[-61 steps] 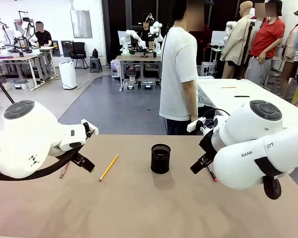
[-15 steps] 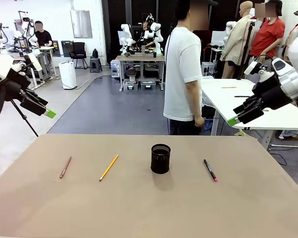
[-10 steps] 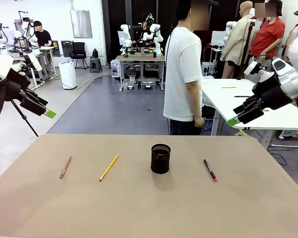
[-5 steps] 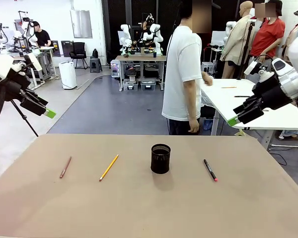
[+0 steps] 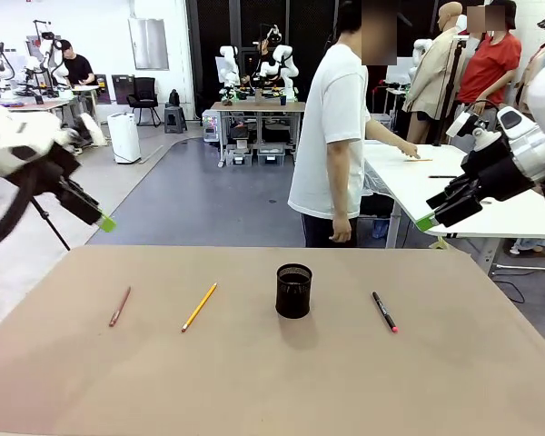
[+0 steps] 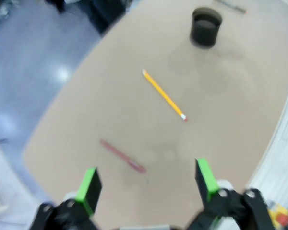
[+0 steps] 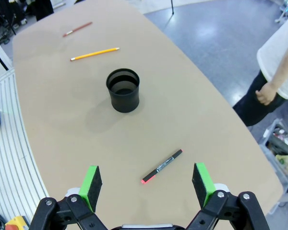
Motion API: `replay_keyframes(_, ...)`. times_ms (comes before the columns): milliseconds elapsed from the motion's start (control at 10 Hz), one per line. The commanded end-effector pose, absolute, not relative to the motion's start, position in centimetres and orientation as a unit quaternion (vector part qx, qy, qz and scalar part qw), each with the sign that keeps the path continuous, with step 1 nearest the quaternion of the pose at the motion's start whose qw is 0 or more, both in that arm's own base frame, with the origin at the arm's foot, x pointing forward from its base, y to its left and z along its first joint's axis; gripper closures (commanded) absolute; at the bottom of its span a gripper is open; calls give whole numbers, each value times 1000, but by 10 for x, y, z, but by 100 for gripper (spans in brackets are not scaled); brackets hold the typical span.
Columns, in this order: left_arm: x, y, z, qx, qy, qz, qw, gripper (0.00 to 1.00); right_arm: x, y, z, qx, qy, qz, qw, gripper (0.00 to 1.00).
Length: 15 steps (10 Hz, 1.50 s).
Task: Place the pens into the pen holder.
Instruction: Pick up a writing instrument from the table and place it into the Pen holder.
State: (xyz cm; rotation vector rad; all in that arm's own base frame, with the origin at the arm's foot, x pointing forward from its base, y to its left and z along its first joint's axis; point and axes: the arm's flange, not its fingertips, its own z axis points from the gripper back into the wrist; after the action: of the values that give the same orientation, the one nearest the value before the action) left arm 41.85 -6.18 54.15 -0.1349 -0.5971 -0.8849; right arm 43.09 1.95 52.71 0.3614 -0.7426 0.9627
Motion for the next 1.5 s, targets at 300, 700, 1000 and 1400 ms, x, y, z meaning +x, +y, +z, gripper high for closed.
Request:
replay_keyframes(300, 472, -84, 503, 95, -123, -270, 950, 0, 432, 19, 528, 178, -356, 449, 800, 0)
replay_keyframes(700, 479, -66, 478, 126, -121, -246, 953, 0, 432, 19, 528, 178, -356, 449, 800, 0)
replay_keyframes(1000, 479, -66, 478, 126, -121, -246, 953, 0, 432, 19, 528, 178, -356, 449, 800, 0)
replay_keyframes(1400, 509, -90, 436, -2, -70, -156, 985, 0, 432, 19, 528, 178, -356, 449, 800, 0)
